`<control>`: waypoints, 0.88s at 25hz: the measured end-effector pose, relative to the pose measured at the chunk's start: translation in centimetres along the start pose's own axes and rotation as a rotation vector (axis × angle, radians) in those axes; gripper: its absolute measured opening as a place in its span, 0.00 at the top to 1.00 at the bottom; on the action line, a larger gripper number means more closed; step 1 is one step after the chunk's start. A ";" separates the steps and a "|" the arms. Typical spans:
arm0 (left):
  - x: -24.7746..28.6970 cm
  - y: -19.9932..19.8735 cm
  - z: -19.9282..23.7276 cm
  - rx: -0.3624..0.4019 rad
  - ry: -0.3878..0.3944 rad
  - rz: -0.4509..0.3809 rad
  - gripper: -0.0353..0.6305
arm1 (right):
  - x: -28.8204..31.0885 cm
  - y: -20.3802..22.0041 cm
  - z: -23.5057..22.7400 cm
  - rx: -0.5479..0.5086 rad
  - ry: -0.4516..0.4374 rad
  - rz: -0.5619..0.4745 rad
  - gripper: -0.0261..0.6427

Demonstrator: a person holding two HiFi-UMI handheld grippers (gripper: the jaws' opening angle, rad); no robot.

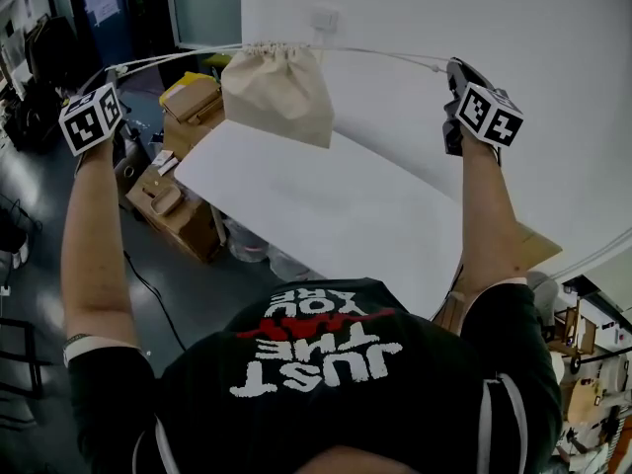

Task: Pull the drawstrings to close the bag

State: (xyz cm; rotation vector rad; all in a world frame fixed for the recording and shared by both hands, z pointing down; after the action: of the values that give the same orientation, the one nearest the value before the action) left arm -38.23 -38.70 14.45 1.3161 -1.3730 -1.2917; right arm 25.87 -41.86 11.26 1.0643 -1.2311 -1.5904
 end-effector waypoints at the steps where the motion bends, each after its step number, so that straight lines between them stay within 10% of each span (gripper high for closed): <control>1: 0.1 0.1 0.0 0.000 0.001 0.003 0.93 | 0.0 0.0 0.0 -0.001 0.001 -0.001 0.95; 22: -0.1 1.1 0.8 0.018 0.046 -0.001 0.93 | -0.1 1.2 -0.6 0.037 -0.018 0.010 0.95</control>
State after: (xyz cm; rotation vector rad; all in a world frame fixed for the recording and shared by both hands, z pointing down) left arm -39.14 -38.62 15.41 1.3515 -1.3551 -1.2445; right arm 26.62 -42.14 12.32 1.0675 -1.2810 -1.5786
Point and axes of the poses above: the fingertips, and each gripper's own axes: x forward along the fingers, z to its left, y out of its underside, the point moved 1 cm from there along -x, backward along the fingers, and after that the axes turned 1 degree about -y, right-handed, at the moved point
